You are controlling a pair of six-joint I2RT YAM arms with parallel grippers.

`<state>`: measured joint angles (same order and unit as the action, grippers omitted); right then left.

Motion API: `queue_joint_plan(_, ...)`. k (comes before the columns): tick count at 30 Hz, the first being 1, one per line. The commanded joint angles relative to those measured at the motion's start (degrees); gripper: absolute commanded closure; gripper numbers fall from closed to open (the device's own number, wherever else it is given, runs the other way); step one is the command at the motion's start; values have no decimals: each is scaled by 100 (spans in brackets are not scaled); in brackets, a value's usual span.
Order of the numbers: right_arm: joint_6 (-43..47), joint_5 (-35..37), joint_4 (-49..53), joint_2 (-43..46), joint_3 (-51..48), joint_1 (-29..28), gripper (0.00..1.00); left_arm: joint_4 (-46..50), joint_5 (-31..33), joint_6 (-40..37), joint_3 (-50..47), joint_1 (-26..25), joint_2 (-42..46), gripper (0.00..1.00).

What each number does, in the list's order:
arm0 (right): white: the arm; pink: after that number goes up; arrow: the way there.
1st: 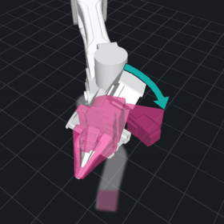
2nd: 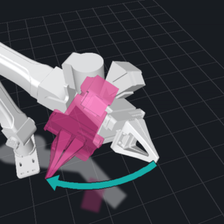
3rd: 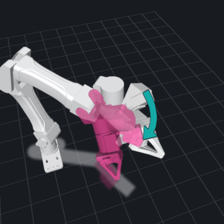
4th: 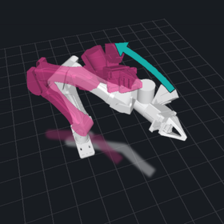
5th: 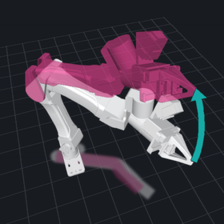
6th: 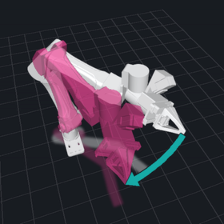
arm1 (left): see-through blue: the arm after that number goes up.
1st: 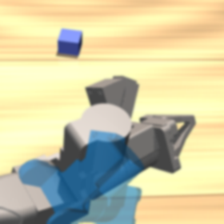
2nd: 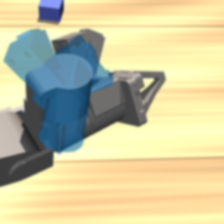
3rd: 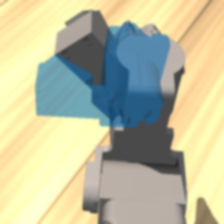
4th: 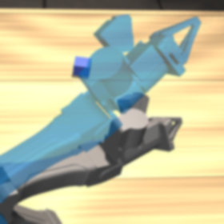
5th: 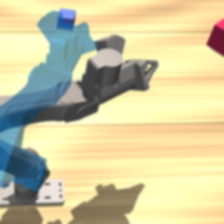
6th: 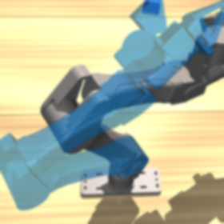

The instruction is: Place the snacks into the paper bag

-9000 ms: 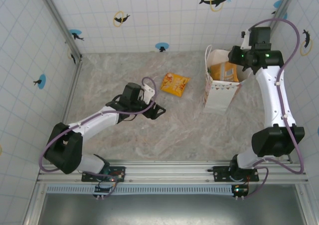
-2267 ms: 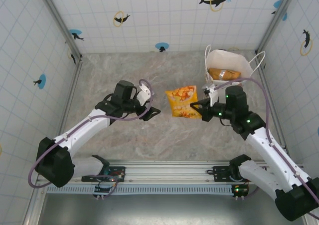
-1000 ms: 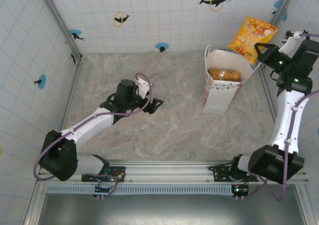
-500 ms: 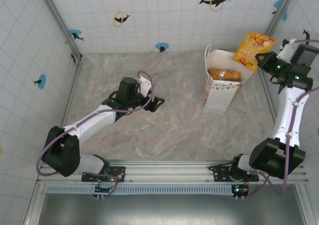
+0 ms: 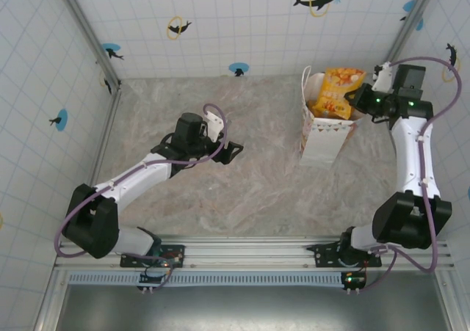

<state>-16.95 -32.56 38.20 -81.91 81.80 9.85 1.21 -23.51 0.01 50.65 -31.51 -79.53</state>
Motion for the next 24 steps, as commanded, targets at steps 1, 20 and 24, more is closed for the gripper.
queue_joint_plan(1,113,167,447,-60,231,-156,98,116,-34,-62,146,-6,43,7)
queue_joint_plan(20,462,842,1415,58,732,-507,100,138,-59,-120,118,-14,69,7)
queue_joint_plan(24,517,853,1606,10,758,-499,100,141,-61,-151,131,-16,51,7)
